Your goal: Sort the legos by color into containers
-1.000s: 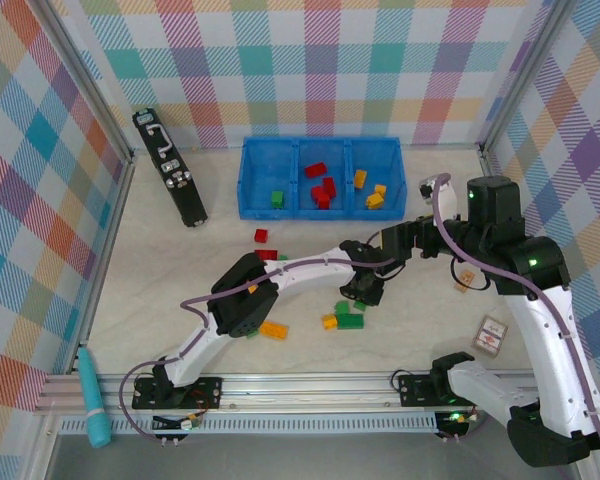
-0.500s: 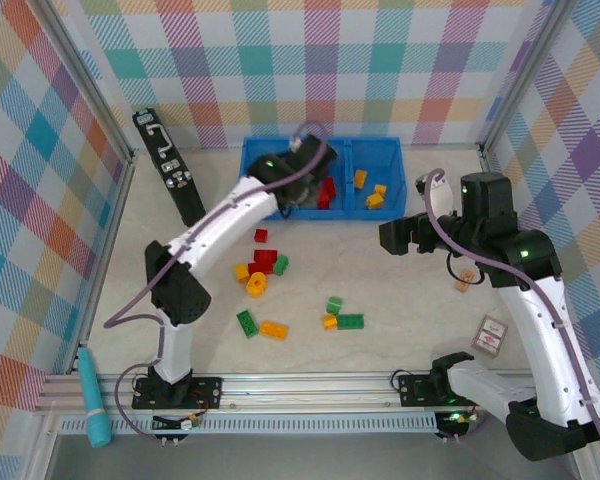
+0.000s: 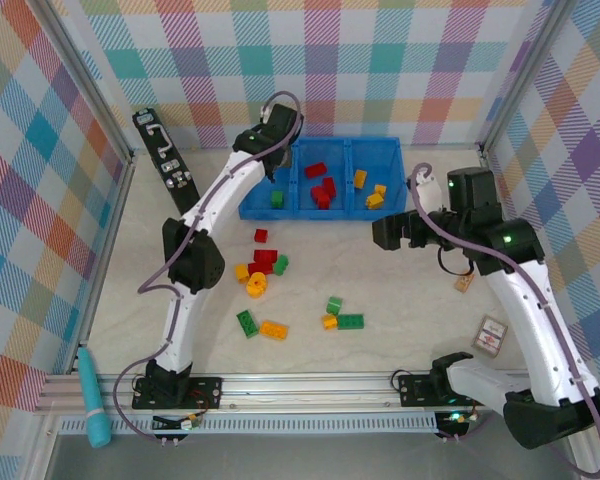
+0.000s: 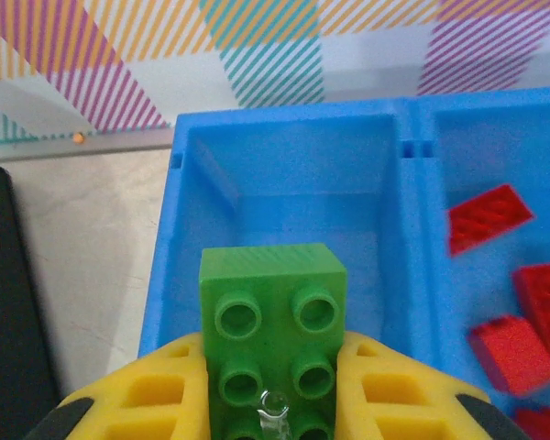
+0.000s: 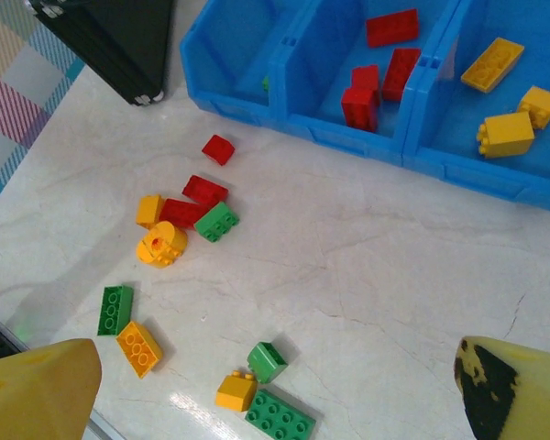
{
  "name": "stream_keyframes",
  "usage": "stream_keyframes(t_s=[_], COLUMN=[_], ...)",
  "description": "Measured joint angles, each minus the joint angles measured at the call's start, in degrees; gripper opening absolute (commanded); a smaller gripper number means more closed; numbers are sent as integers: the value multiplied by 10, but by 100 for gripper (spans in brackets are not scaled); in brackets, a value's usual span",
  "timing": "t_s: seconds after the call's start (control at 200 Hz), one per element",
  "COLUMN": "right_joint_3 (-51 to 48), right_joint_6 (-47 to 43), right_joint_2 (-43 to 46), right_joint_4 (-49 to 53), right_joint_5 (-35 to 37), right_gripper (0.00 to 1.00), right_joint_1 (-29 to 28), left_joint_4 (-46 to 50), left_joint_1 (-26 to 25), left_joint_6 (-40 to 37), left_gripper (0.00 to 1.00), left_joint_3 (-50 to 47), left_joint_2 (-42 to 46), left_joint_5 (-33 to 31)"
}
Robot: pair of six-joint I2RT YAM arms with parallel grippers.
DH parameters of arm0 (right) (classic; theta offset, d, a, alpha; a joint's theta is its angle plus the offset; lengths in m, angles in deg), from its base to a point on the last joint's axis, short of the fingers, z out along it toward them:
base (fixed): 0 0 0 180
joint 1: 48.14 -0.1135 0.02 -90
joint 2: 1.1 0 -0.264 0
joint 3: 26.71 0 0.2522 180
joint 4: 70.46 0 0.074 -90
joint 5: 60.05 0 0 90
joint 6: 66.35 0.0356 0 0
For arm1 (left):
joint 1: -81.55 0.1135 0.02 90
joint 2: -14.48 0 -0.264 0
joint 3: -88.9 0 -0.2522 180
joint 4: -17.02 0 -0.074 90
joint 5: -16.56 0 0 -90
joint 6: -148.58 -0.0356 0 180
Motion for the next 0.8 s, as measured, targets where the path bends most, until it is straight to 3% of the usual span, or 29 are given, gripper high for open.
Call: stream_keyframes(t_s=[0.175, 0.41, 0.8], right_joint_3=[-1, -14, -13], right_joint_6=[0, 5, 11], right_joint_2=[-21, -54, -91], right_joint_4=[-7, -26, -44], right_joint_5=[1, 0, -9], right_gripper=[99, 99, 99], right_joint_1=[0, 0, 0], left_joint_4=[2, 6, 8], left_joint_1=[34, 35, 35], left_joint_6=[6, 8, 11], left_gripper=[19, 23, 48], left_joint_3=[33, 33, 33], left_joint_2=[-77, -104, -104], left_joint_5=[24, 50, 65])
